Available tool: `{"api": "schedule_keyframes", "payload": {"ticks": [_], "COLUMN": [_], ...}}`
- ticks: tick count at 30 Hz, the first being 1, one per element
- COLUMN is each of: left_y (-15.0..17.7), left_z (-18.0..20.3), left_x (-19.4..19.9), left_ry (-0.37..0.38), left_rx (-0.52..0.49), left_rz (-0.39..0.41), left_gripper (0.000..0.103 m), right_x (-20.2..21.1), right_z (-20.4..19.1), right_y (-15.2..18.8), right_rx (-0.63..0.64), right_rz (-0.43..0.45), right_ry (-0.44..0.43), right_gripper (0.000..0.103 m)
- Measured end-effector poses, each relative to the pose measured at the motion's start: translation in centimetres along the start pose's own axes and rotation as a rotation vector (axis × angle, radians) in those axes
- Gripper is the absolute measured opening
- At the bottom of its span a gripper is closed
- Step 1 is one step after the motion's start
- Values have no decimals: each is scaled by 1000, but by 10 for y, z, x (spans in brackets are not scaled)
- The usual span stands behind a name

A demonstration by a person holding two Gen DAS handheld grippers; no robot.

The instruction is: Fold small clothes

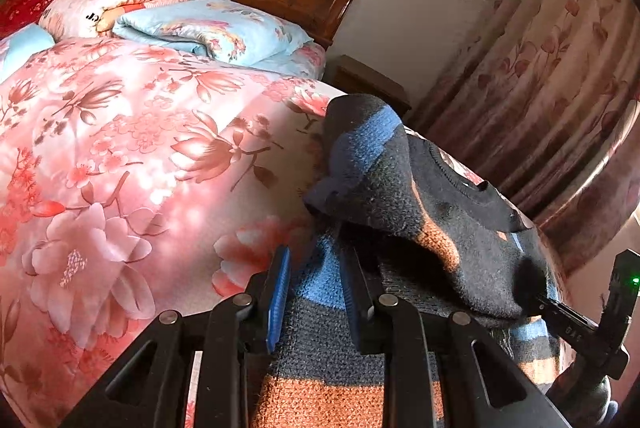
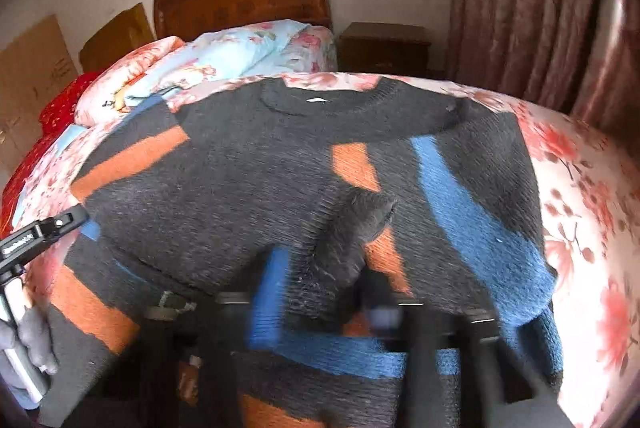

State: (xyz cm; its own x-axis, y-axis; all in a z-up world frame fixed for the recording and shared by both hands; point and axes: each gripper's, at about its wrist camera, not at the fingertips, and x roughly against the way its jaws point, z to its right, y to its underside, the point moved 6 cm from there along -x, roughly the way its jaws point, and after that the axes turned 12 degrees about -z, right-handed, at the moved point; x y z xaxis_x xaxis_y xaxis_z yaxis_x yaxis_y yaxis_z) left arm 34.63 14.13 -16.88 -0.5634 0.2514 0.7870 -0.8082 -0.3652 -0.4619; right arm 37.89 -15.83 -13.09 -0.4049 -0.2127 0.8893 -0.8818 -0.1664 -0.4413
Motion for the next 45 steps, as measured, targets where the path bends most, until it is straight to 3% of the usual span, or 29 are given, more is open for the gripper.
{"api": "schedule_keyframes", "payload": {"ticks": [6, 13, 20, 25, 28, 31, 35, 38, 40, 45], "left_y": [0, -12, -34, -43, -42, -39, -34, -33, -34, -33], "left_z": [2, 18, 15, -11, -13, -1, 18, 18, 14, 13], "left_x": [-4, -8, -27, -25, -23, -24, -27, -29, -31, -28], "left_ry": [-19, -51, -65, 41, 45, 7, -79, -76, -60, -44], "left_rx": [-3, -42, -4, 137, 140, 68, -47, -48, -24, -15], "left_rz": [-21, -8, -31, -13, -4, -5, -6, -15, -28, -21], "left_gripper": [26, 26, 26, 38, 41, 41, 41, 41, 41, 41], "right_x": [38, 86, 167, 203, 189, 153, 84, 38, 32, 70], "right_z": [-7, -46, -99, -82, -43, 3, 69, 96, 97, 90], "right_y": [-12, -75, -129, -124, -109, -85, -42, -6, 0, -6], "right_rx": [-48, 60, 199, 178, 94, -21, -203, -276, -300, -266], "right_rz": [136, 231, 405, 497, 470, 400, 247, 140, 127, 218], "right_ry": [-104, -136, -114, -96, -66, -31, -19, -17, -40, -11], "right_gripper": [103, 103, 103, 103, 103, 103, 103, 103, 103, 103]}}
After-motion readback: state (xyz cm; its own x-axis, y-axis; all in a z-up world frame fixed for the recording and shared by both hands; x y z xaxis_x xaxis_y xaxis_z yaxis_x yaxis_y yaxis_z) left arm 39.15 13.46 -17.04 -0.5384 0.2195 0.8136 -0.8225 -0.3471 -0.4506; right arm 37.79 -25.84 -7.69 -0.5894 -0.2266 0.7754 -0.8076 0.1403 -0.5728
